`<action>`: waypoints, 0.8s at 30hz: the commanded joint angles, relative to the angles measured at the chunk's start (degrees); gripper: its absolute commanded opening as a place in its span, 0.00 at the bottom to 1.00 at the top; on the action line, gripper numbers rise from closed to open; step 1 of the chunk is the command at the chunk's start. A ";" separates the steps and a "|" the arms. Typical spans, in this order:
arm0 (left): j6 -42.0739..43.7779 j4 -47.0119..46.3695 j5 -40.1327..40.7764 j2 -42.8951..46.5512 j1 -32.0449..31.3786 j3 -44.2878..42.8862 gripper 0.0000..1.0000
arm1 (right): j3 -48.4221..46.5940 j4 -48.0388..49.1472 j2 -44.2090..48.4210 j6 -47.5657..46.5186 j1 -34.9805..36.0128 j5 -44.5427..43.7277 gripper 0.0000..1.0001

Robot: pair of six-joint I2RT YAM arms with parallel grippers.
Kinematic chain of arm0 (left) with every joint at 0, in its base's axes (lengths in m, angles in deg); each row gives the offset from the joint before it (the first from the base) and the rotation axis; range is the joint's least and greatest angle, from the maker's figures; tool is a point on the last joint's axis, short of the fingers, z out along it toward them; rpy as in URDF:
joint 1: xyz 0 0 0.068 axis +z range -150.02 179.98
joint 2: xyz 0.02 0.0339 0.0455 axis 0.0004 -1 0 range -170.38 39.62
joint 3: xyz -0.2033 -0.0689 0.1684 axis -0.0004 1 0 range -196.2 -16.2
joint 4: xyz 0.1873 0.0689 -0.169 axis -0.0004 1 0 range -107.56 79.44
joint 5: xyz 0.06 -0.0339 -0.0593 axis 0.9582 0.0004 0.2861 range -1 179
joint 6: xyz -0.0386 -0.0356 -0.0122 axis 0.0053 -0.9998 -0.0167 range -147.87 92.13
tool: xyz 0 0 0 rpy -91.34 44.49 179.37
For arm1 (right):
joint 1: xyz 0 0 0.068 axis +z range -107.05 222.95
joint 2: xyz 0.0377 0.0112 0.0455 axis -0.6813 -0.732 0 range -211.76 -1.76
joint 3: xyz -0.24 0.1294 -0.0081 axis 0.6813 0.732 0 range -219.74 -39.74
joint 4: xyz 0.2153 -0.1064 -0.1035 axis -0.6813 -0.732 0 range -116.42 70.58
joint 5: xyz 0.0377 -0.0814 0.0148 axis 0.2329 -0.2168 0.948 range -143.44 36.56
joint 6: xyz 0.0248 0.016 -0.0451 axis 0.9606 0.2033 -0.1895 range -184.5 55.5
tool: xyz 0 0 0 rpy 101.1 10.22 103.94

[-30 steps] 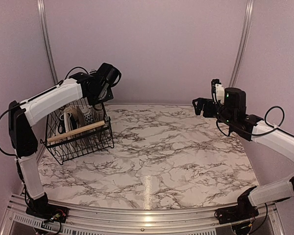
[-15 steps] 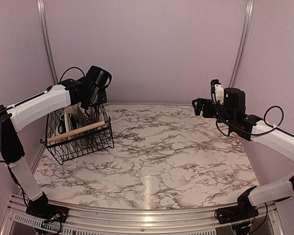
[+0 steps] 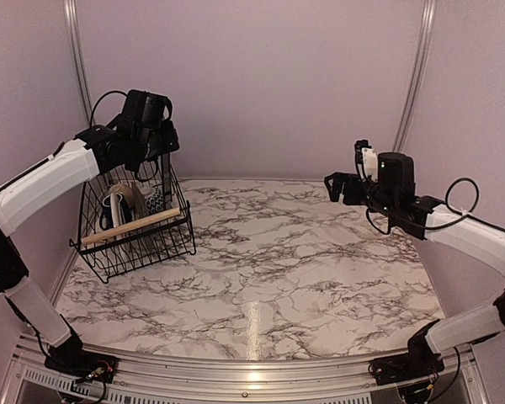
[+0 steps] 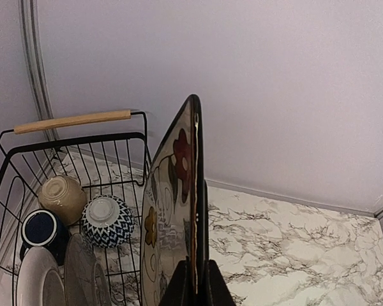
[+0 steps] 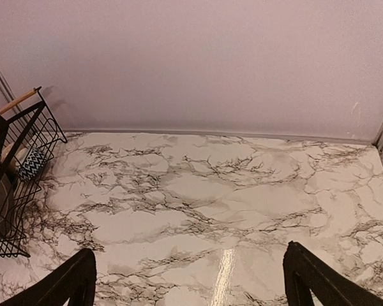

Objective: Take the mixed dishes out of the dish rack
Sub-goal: Grab the plate from the dish rack, then pass from the left arm to the right

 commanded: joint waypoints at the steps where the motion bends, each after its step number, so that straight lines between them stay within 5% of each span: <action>1: -0.45 -10.36 -2.15 3.89 -0.22 -7.18 0.00 | -3.68 1.26 -1.80 -0.07 1.16 1.84 0.99; 12: -7.13 -11.29 -5.25 1.11 -4.67 -17.30 0.00 | -12.83 6.26 -9.60 -8.16 14.64 -4.56 0.98; 24: -21.73 -14.85 -5.42 -1.90 -6.91 -15.24 0.00 | -21.91 18.65 -21.28 -32.71 32.89 -20.33 0.98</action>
